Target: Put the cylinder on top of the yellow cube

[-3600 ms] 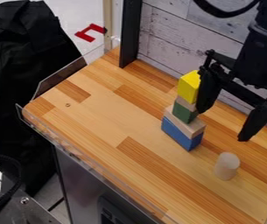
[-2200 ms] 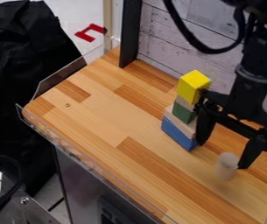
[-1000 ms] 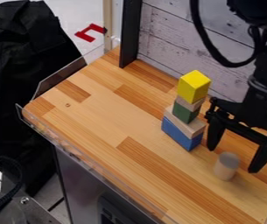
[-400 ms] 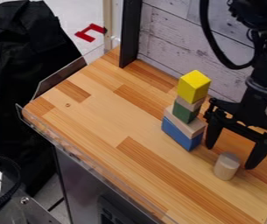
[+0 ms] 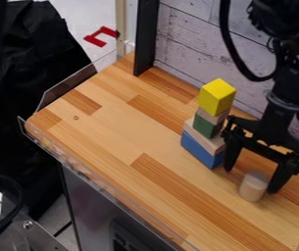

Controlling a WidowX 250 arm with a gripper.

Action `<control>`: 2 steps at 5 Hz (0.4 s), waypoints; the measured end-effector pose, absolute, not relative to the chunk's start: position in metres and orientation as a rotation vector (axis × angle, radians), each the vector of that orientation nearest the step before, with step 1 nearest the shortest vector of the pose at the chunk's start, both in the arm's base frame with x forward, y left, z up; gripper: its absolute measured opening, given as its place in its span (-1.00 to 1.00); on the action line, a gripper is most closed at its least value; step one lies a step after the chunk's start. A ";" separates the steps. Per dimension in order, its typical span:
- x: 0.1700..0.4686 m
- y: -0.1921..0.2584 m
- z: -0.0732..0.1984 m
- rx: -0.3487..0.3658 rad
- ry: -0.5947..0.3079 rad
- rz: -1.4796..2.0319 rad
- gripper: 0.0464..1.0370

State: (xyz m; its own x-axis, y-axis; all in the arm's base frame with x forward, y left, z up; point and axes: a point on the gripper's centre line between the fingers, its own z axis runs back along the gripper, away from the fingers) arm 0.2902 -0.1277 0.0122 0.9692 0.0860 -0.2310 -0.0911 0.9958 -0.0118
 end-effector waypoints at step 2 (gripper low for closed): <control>0.287 -0.137 0.001 -0.045 0.252 0.075 0.92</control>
State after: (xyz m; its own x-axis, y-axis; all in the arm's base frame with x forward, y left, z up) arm 0.2866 -0.1366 0.0015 0.9656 0.0684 -0.2509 -0.0797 0.9962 -0.0353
